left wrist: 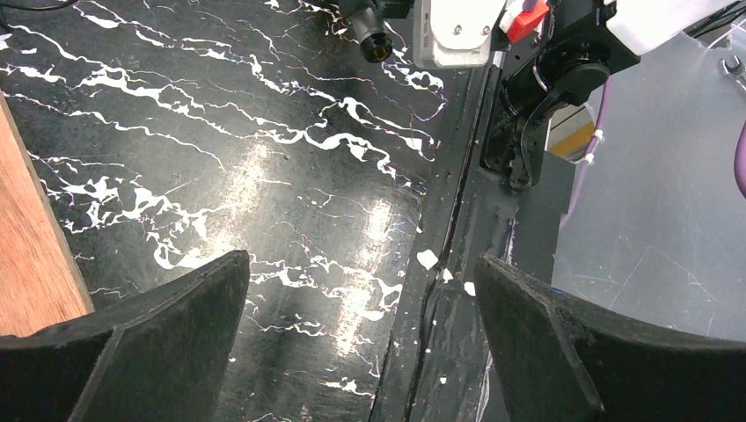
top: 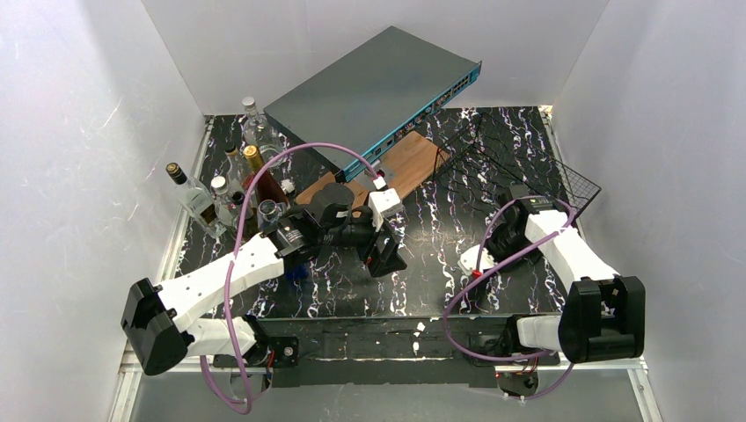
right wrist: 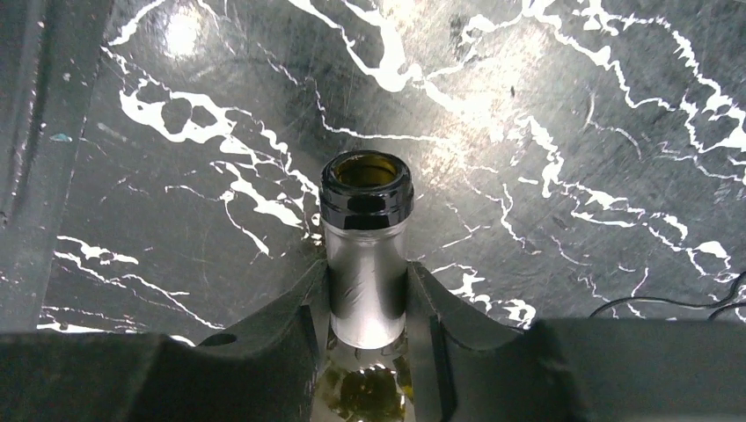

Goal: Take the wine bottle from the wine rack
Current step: Pick up the wine bottle from the wine rack.

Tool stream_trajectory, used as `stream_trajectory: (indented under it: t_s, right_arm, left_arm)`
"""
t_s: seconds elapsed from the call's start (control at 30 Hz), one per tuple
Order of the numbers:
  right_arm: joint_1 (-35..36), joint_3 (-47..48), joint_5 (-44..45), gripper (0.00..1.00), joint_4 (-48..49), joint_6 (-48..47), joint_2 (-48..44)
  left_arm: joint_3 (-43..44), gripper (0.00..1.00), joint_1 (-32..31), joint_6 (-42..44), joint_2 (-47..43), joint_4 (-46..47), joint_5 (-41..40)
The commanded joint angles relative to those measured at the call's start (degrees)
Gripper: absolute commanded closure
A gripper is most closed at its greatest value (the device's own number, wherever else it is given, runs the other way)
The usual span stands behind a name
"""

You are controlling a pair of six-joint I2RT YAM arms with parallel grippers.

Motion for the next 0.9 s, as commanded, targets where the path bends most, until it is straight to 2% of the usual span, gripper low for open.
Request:
stream_trajectory:
  t_s: [0.0, 0.43, 0.87]
  right_arm:
    - [2.09, 2.87, -5.59, 0.92, -2.16, -18.66, -0.6]
    - [7.99, 7.54, -13.44, 0.93, -4.02, -9.6, 1.33]
    - [10.0, 8.56, -19.78, 0.93, -2.63, -1.88, 2.07]
  left_arm:
    - [-0.15, 0.02, 0.07, 0.9, 0.14, -0.47, 0.0]
    - [-0.14, 0.02, 0.04, 0.99, 1.04, -0.56, -0.28]
    - [-0.23, 0.02, 0.03, 0.99, 1.07, -0.47, -0.71]
